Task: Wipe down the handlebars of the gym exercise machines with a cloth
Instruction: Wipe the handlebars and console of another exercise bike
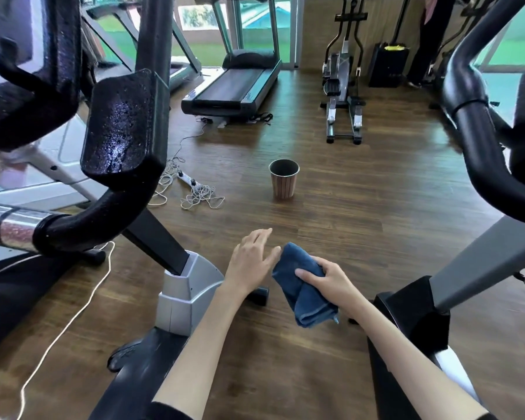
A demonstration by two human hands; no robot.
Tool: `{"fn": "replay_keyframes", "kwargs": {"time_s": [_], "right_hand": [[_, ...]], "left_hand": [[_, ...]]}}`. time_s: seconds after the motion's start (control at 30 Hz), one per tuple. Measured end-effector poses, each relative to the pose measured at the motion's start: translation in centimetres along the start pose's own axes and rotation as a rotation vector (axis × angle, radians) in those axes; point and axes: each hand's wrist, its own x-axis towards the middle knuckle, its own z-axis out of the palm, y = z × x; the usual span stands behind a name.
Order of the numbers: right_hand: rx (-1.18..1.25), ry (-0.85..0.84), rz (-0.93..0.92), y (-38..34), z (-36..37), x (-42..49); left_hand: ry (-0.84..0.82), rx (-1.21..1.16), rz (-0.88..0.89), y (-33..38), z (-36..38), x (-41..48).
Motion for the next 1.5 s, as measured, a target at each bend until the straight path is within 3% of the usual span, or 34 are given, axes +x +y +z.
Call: {"fn": "replay_keyframes", "kwargs": {"time_s": [0.43, 0.87, 1.17, 1.5], "right_hand": [[0.290, 0.167, -0.114, -8.6, -2.7, 1.5], [0.321, 0.256, -0.484, -23.4, -2.9, 4.3], [0.286, 0.313, -0.627, -32.0, -2.5, 9.2], [0.111, 0.415, -0.895, -41.3, -3.7, 15.6]], "left_hand": [[0.403, 0.039, -0.009, 7.9, -8.0, -0.5], [0.754, 0.082, 0.136, 12.5, -17.1, 1.6], [0.894, 0.201, 0.101, 12.8, -20.2, 6.5], [0.827, 0.471, -0.174, 12.7, -21.3, 10.9]]}}
